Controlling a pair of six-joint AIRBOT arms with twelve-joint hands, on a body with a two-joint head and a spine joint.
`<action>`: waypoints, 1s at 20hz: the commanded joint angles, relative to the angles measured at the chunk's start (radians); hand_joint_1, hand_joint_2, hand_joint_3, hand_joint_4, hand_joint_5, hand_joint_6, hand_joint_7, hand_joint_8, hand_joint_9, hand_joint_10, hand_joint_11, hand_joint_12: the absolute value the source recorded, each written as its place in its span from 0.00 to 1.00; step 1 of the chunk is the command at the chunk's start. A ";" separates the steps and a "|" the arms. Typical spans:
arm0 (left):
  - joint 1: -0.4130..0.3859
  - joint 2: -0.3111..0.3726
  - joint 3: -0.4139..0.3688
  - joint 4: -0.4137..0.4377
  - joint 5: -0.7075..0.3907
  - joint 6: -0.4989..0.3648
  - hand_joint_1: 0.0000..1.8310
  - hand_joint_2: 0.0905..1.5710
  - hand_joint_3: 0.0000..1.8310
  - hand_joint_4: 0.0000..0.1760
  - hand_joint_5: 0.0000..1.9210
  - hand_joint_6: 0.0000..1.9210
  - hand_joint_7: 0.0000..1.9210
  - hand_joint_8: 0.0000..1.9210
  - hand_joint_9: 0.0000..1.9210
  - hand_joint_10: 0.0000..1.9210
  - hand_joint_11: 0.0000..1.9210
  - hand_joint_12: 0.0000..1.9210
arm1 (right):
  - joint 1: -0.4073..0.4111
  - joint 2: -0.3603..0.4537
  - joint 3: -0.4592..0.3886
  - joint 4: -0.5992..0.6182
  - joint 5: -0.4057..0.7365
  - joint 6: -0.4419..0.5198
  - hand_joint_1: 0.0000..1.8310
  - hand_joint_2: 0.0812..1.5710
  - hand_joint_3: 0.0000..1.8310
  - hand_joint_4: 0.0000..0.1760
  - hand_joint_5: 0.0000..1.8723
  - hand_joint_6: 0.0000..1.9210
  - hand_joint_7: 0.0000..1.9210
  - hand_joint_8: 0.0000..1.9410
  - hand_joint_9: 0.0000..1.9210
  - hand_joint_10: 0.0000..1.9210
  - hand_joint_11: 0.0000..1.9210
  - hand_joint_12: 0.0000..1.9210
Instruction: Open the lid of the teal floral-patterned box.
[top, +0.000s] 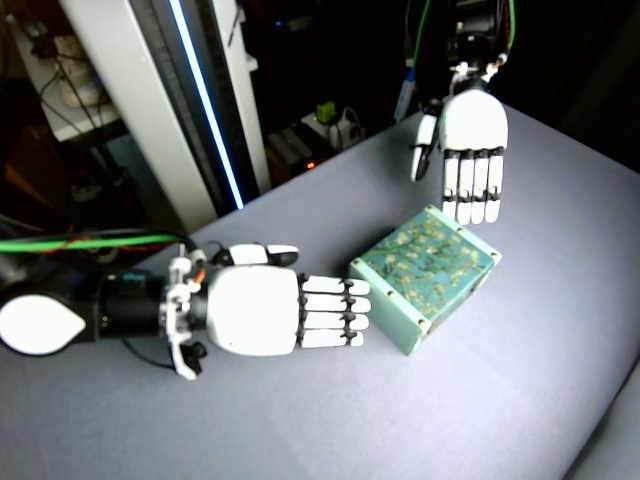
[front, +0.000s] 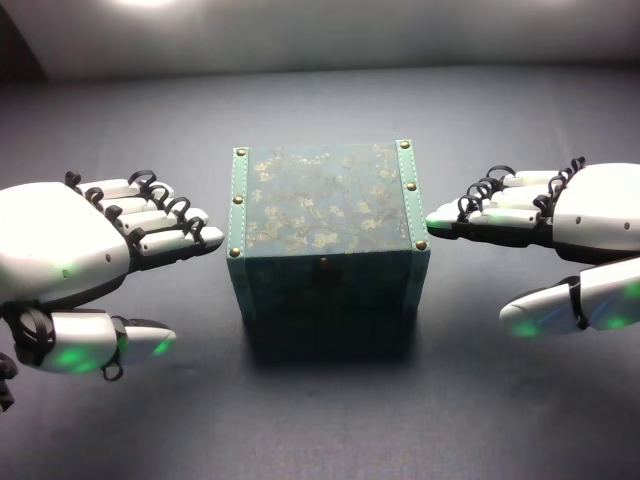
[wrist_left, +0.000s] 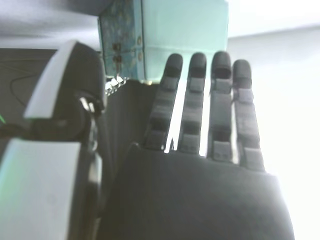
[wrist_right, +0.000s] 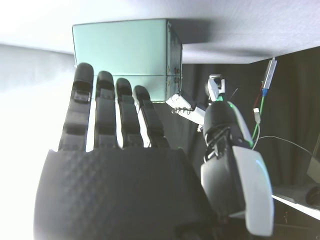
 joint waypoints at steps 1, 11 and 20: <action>-0.011 0.004 0.002 -0.013 -0.103 -0.001 0.04 0.87 0.00 0.00 0.05 0.00 0.06 0.00 0.07 0.00 0.03 0.06 | 0.013 0.006 -0.002 0.049 0.106 0.010 0.00 0.80 0.00 0.00 0.01 0.00 0.10 0.01 0.15 0.01 0.00 0.49; -0.032 -0.011 -0.003 0.010 -0.110 -0.001 0.10 0.86 0.00 0.00 0.04 0.00 0.10 0.00 0.11 0.00 0.06 0.08 | 0.013 0.006 -0.011 0.042 0.116 0.016 0.00 0.81 0.00 0.00 0.00 0.00 0.03 0.00 0.07 0.00 0.00 0.30; -0.051 -0.031 0.009 0.018 -0.097 -0.003 0.09 0.86 0.00 0.00 0.00 0.00 0.06 0.00 0.09 0.00 0.07 0.08 | 0.013 -0.012 -0.004 0.022 0.108 0.028 0.00 0.79 0.00 0.00 0.00 0.00 0.03 0.00 0.07 0.00 0.00 0.29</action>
